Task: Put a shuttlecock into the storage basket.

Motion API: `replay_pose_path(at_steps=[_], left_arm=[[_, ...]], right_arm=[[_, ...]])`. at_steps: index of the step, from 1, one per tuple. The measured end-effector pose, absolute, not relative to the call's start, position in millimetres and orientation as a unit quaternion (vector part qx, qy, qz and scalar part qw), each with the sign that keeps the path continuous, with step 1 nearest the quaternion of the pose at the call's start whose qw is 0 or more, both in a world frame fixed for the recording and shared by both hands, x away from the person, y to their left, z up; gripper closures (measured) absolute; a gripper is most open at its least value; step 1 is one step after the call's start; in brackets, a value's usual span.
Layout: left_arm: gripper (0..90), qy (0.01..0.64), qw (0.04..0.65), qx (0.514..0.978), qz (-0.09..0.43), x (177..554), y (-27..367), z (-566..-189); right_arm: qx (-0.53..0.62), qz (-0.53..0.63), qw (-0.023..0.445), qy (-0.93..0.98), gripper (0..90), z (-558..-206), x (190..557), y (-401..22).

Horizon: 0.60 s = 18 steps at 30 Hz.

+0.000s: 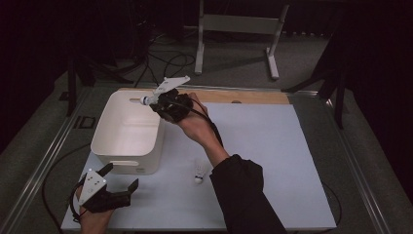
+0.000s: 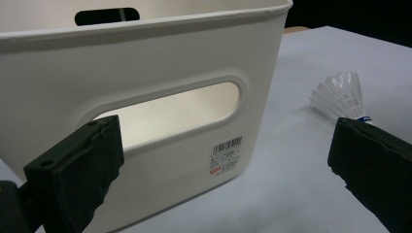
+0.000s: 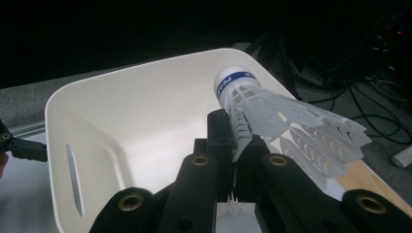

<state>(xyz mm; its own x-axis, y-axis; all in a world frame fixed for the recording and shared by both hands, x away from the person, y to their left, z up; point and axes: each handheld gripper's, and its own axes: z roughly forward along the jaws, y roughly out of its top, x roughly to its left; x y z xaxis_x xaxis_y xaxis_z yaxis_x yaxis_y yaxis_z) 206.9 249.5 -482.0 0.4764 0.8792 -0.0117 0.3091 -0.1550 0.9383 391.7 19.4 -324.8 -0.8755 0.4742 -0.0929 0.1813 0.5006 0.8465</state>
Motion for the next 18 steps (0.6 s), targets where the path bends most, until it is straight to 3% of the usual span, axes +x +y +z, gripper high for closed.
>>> replay_pose_path(at_steps=[18], left_arm=[[0.2, 0.422, 0.495, 0.703, 0.288, 206.8, 250.1, -481.8]], right_arm=[[0.183, 0.461, 0.145, 0.856, 87.3, -332.4, 390.5, 38.5]])
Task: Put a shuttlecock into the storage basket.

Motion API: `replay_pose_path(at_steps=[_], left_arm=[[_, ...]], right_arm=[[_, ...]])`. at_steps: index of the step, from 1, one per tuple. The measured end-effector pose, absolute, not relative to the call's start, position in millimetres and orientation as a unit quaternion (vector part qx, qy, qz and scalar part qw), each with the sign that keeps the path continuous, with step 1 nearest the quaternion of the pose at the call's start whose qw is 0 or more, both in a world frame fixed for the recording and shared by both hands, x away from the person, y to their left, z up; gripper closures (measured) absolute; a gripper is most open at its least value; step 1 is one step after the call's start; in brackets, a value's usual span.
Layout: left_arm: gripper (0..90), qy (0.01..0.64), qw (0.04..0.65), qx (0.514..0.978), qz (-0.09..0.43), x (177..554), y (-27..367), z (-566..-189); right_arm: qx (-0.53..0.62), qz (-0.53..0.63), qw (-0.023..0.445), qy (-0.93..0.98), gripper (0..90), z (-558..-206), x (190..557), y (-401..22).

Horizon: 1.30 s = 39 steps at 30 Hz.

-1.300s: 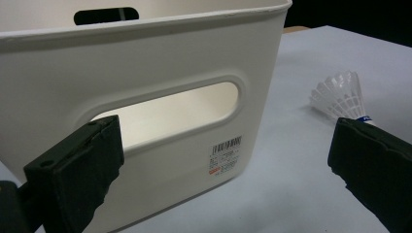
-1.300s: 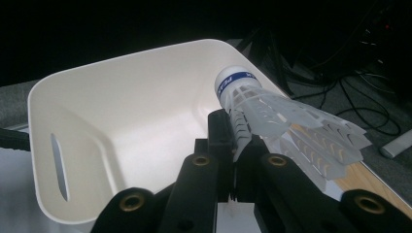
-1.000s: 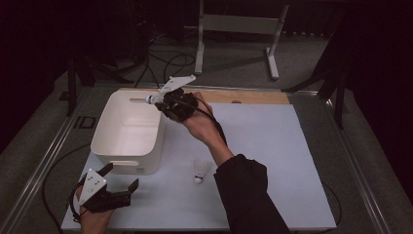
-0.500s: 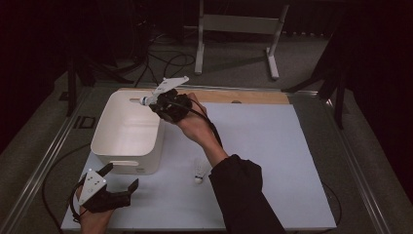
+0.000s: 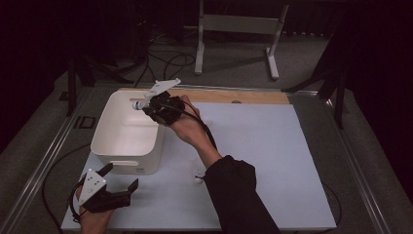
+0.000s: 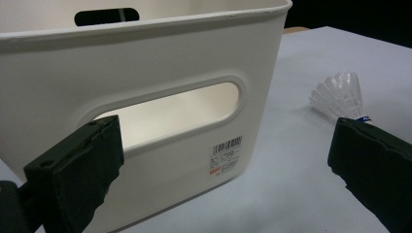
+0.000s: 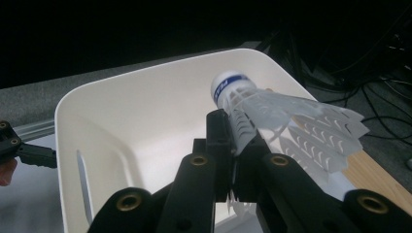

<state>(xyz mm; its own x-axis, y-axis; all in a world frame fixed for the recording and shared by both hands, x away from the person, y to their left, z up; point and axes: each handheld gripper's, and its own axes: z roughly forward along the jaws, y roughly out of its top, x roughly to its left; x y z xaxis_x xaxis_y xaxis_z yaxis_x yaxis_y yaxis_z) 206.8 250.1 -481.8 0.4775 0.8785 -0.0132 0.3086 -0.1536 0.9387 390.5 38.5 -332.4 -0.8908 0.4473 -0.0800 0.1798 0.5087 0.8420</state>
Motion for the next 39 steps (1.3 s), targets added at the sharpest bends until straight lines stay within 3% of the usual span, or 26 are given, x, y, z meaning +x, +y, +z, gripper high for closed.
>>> replay_pose_path(at_steps=[2, 4, 7, 13, 19, 39], left_arm=[[0.2, 0.422, 0.495, 0.703, 0.288, 206.7, 250.3, -481.8], [0.2, 0.422, 0.494, 0.703, 0.288, 206.7, 250.1, -481.8], [0.2, 0.422, 0.494, 0.703, 0.288, 206.6, 250.3, -481.8], [0.2, 0.422, 0.494, 0.703, 0.288, 206.8, 249.9, -481.9], [0.2, 0.421, 0.494, 0.704, 0.289, 206.8, 249.8, -481.9], [0.2, 0.422, 0.493, 0.704, 0.288, 206.7, 249.4, -482.0]], right_arm=[[0.181, 0.462, 0.141, 0.857, 81.4, -333.5, 390.7, 39.7], [0.184, 0.460, 0.127, 0.859, 57.5, -334.6, 391.9, 41.3], [0.195, 0.460, 0.116, 0.859, 34.5, -335.5, 394.4, 40.0], [0.223, 0.454, 0.130, 0.853, 17.4, -335.4, 398.2, 30.7], [0.238, 0.457, 0.139, 0.846, 13.2, -335.0, 401.3, 20.4], [0.267, 0.460, 0.153, 0.833, 12.7, -335.9, 409.7, -7.4]])
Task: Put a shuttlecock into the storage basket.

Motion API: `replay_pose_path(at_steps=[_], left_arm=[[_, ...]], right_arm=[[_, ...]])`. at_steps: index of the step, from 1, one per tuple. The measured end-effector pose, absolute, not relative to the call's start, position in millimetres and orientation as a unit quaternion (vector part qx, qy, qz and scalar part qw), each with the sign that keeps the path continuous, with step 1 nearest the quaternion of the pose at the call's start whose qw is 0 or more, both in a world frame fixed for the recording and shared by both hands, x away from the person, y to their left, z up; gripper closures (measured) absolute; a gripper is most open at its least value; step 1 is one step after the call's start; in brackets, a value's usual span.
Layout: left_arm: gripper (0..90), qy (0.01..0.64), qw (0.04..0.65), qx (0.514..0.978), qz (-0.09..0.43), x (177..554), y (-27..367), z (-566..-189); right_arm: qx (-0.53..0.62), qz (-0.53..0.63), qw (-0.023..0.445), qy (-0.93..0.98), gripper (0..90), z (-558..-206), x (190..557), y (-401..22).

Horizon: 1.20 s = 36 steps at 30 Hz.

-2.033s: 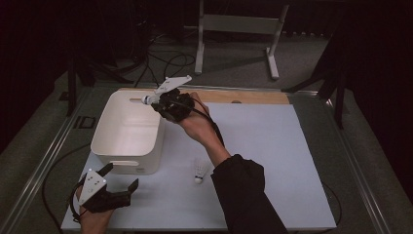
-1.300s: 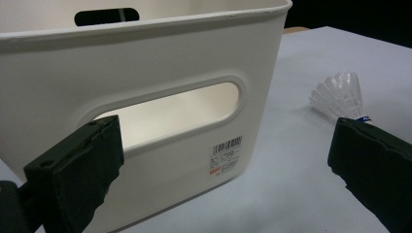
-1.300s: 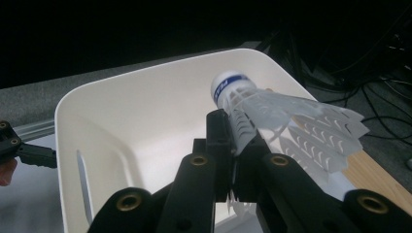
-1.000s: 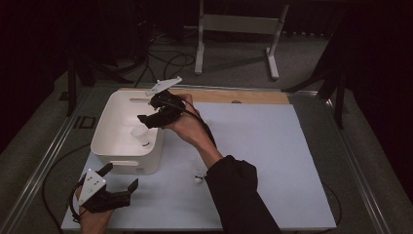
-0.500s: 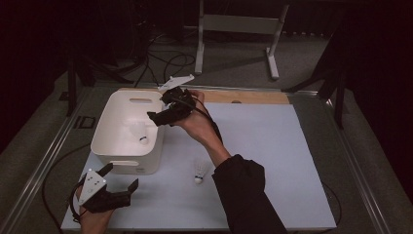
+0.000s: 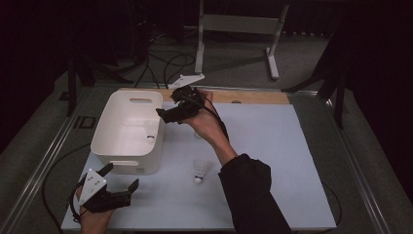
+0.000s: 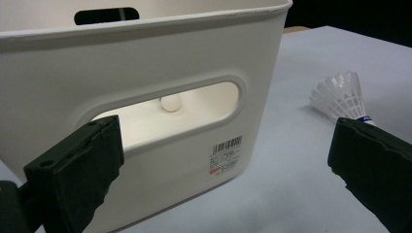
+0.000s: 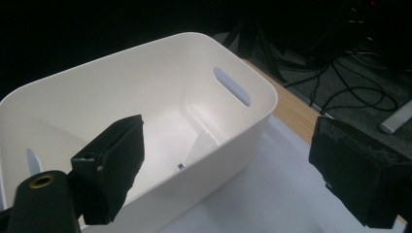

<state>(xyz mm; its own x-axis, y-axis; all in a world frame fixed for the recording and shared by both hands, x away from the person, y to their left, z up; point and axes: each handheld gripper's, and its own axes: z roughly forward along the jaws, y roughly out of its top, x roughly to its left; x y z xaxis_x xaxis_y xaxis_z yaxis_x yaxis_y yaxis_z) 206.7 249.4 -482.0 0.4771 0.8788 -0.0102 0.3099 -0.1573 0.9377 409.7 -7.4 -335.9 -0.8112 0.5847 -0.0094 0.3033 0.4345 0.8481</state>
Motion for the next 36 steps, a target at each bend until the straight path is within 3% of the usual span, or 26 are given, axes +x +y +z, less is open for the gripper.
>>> replay_pose_path(at_steps=[36], left_arm=[[0.2, 0.422, 0.495, 0.702, 0.290, 206.8, 249.9, -481.9]], right_arm=[[0.296, 0.448, 0.173, 0.826, 12.1, -349.8, 425.1, -42.4]])
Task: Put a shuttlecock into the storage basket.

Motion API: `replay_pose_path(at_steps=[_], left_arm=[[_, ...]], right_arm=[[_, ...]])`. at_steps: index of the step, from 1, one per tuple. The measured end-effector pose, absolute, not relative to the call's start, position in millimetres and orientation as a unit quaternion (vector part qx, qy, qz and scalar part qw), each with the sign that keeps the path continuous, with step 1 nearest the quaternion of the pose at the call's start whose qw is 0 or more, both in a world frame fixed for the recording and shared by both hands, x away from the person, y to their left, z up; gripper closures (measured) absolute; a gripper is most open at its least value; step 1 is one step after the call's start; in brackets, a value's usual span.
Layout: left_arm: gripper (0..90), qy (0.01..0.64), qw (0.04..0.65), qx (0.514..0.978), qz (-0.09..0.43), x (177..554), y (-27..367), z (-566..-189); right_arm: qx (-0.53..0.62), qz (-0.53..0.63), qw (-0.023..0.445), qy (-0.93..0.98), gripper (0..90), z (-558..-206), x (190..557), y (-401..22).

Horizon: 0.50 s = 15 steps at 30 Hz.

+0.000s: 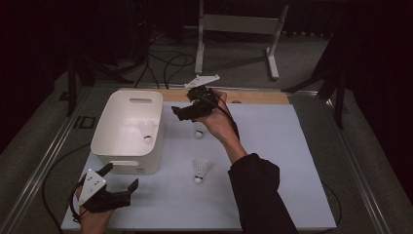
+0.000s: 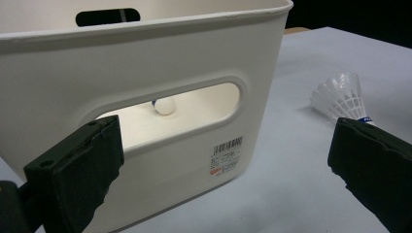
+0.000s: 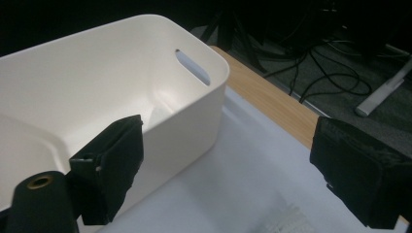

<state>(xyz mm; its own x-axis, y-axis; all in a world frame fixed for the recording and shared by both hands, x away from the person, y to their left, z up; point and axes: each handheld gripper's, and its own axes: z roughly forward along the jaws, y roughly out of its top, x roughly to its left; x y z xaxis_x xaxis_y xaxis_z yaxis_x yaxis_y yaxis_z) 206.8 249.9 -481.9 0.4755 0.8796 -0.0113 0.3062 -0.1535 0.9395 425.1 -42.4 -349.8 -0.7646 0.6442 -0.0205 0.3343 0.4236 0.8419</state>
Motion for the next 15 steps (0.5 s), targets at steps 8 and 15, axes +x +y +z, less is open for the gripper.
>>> replay_pose_path(at_steps=[8, 15], left_arm=[[0.2, 0.423, 0.494, 0.703, 0.288, 206.5, 249.8, -481.7], [0.2, 0.423, 0.496, 0.702, 0.289, 206.7, 249.8, -481.9]], right_arm=[[0.308, 0.441, 0.174, 0.825, 11.4, -356.9, 429.8, -51.5], [0.315, 0.439, 0.178, 0.822, 10.5, -360.9, 433.0, -56.5]])
